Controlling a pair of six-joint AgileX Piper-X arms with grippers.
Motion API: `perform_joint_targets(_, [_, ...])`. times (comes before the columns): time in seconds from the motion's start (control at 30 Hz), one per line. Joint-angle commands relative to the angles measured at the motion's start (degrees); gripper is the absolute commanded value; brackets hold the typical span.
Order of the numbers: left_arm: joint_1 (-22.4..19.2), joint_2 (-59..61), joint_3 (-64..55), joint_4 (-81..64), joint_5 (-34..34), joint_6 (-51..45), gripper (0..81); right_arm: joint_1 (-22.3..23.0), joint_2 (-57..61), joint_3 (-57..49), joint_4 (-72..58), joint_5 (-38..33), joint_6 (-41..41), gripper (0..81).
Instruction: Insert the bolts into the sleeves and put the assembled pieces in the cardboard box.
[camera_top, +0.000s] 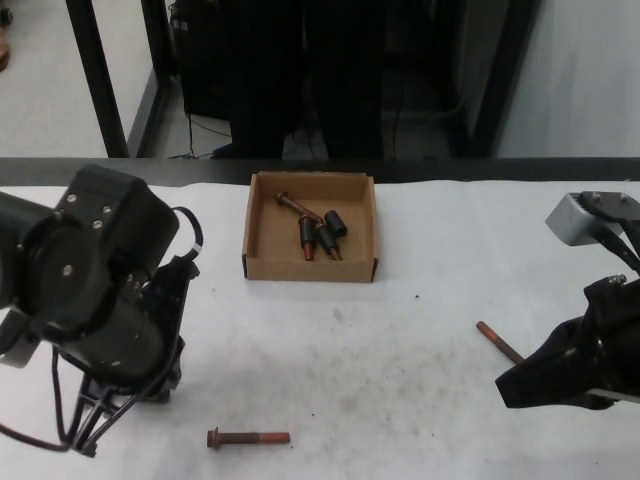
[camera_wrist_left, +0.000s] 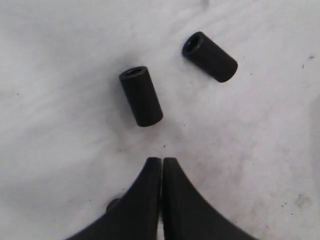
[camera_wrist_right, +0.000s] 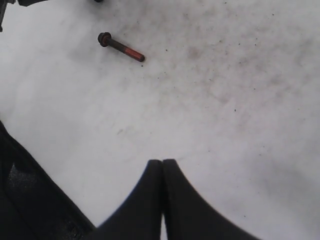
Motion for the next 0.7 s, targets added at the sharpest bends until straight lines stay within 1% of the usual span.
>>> perform_joint_targets(0.0, [0.53,1.14,-1.03,0.12,-1.52,0.12,0.8,0.14,0.09,-0.65,1.71,-0.43,-0.35,0.3])
perform_joint_targets(0.07, [1.49,1.84,-1.0,0.13,-1.49,1.04,0.8,0.14,0.09,-0.65,2.37,-0.43,-0.35,0.3])
perform_joint_targets(0.23, [4.24,2.43,-1.0,-1.39,0.61,7.18,0.8,0.14,0.09,-0.65,2.59,-0.43,-0.46,0.3])
perform_joint_targets(0.3, [5.15,2.43,-1.0,-2.94,1.08,7.98,0.8,0.14,0.09,-0.65,2.51,-0.43,-1.06,0.3])
perform_joint_targets(0.43, [6.6,2.43,-1.0,-5.46,4.27,8.2,0.2,0.14,0.09,-0.65,2.51,-0.43,-1.72,0.3])
perform_joint_targets(0.6, [6.64,2.61,-1.0,-5.96,7.76,9.13,10.8,0.14,0.09,-0.65,2.51,-0.43,-1.72,0.3])
perform_joint_targets(0.67, [6.64,2.67,-1.0,-5.85,8.95,9.13,16.9,0.14,0.09,-0.65,2.51,-0.43,-1.72,0.3])
